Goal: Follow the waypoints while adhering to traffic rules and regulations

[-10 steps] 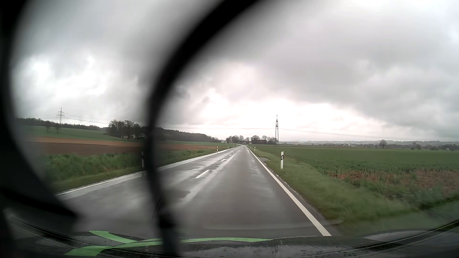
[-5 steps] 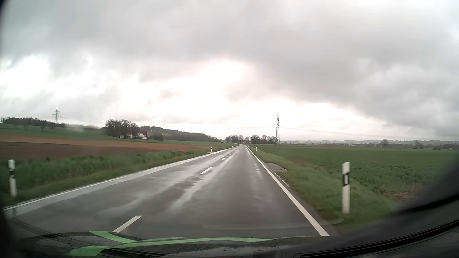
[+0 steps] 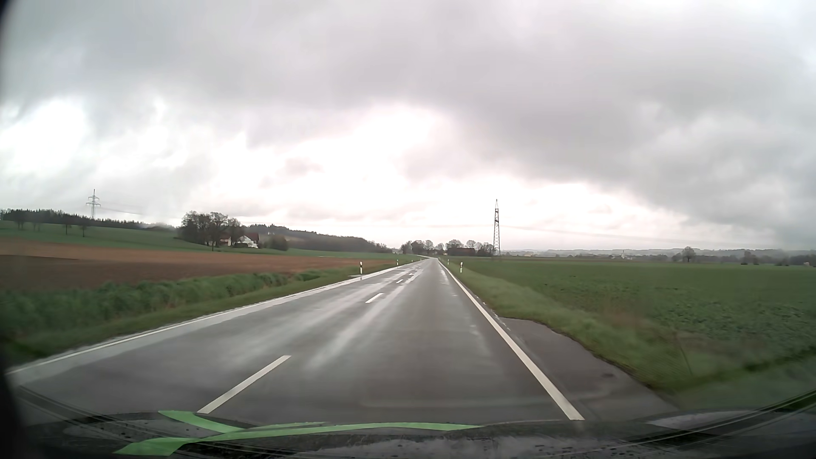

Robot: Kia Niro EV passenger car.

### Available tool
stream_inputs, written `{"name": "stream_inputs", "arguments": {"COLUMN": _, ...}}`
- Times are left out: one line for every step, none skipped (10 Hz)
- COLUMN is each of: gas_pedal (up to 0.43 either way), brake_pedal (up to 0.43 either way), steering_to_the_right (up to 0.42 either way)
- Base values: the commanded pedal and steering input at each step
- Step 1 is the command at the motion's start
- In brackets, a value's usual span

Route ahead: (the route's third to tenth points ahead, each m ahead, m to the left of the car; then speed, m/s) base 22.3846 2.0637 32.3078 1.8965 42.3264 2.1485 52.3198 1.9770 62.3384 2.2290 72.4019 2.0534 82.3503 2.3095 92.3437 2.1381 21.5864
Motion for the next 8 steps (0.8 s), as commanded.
{"name": "stream_inputs", "arguments": {"gas_pedal": 0.087, "brake_pedal": 0.000, "steering_to_the_right": -0.001}}
{"name": "stream_inputs", "arguments": {"gas_pedal": 0.087, "brake_pedal": 0.000, "steering_to_the_right": -0.001}}
{"name": "stream_inputs", "arguments": {"gas_pedal": 0.098, "brake_pedal": 0.000, "steering_to_the_right": 0.000}}
{"name": "stream_inputs", "arguments": {"gas_pedal": 0.110, "brake_pedal": 0.000, "steering_to_the_right": -0.001}}
{"name": "stream_inputs", "arguments": {"gas_pedal": 0.110, "brake_pedal": 0.000, "steering_to_the_right": 0.000}}
{"name": "stream_inputs", "arguments": {"gas_pedal": 0.118, "brake_pedal": 0.000, "steering_to_the_right": -0.001}}
{"name": "stream_inputs", "arguments": {"gas_pedal": 0.118, "brake_pedal": 0.000, "steering_to_the_right": 0.000}}
{"name": "stream_inputs", "arguments": {"gas_pedal": 0.118, "brake_pedal": 0.000, "steering_to_the_right": 0.000}}
